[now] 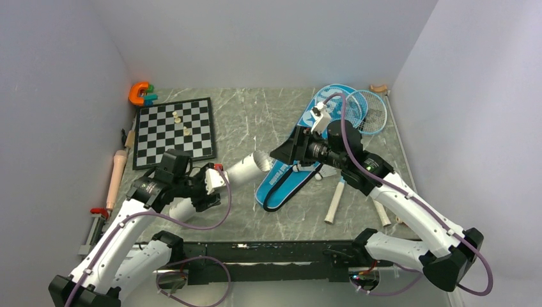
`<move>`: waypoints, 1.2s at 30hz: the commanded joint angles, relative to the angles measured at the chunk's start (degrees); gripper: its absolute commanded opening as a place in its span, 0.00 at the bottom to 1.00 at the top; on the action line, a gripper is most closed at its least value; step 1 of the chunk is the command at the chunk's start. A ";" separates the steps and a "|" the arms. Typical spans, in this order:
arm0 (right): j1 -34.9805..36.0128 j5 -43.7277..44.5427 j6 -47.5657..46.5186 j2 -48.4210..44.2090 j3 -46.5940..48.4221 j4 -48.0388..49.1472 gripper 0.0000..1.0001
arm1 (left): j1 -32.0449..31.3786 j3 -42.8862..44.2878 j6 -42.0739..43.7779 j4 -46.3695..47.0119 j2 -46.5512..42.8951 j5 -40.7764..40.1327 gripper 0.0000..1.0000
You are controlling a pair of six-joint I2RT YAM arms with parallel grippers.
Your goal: Pack up the badminton gear
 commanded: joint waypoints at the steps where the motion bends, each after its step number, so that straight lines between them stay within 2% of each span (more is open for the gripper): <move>1: 0.10 -2.26 -0.85 0.53 -1.18 2.32 0.72 | -0.23 3.64 0.92 0.75 0.12 3.11 0.11; 18: 3.33 -4.19 -0.45 3.99 -3.54 5.12 0.64 | -0.19 5.04 0.68 1.38 0.47 3.37 0.11; 22: 5.41 -4.07 -0.07 6.31 -2.59 6.14 0.65 | -0.22 4.79 1.16 1.05 0.56 3.63 0.11; 25: 5.50 -3.48 -0.19 6.67 -0.93 5.15 0.71 | -0.21 3.77 2.09 0.76 0.35 3.11 0.11; 30: -0.38 -1.64 -2.68 3.27 2.46 -0.68 0.80 | -0.23 1.41 3.58 0.56 -0.46 0.63 0.11; 36: -17.30 -7.97 -4.04 -0.04 -0.67 -2.87 0.82 | -0.15 -0.91 5.73 -0.11 -1.10 -1.11 0.11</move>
